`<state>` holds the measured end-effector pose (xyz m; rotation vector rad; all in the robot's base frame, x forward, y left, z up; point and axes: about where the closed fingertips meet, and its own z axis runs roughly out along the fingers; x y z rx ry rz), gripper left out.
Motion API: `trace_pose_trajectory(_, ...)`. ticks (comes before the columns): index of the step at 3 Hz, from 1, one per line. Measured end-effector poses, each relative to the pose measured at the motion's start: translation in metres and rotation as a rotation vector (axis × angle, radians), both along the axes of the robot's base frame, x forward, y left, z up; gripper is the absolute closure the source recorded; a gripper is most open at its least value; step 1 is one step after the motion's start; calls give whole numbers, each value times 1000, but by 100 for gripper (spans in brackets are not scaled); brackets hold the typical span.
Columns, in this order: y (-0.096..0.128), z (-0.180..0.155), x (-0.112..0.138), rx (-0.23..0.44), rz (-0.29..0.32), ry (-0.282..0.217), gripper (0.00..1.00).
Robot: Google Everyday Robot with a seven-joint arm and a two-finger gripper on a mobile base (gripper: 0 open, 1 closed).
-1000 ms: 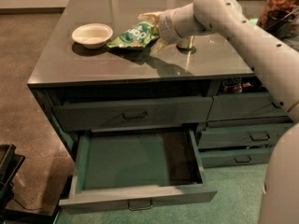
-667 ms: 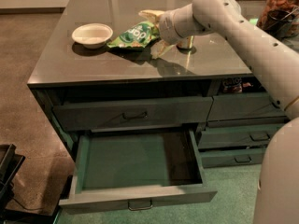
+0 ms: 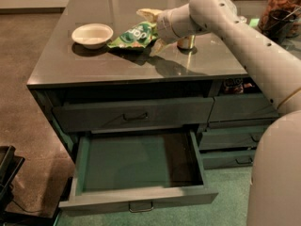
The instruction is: Place green rice chip bag into middle drawer
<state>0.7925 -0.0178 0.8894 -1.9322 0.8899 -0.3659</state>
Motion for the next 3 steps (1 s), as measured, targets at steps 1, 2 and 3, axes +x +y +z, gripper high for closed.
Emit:
trace_pose_trajectory(1, 4, -1, 9, 14, -2, -5, 19)
trace_pose_trajectory(2, 10, -3, 19, 30, -6, -7, 23)
trace_pose_trajectory(3, 18, -9, 30, 56, -10, -1, 41)
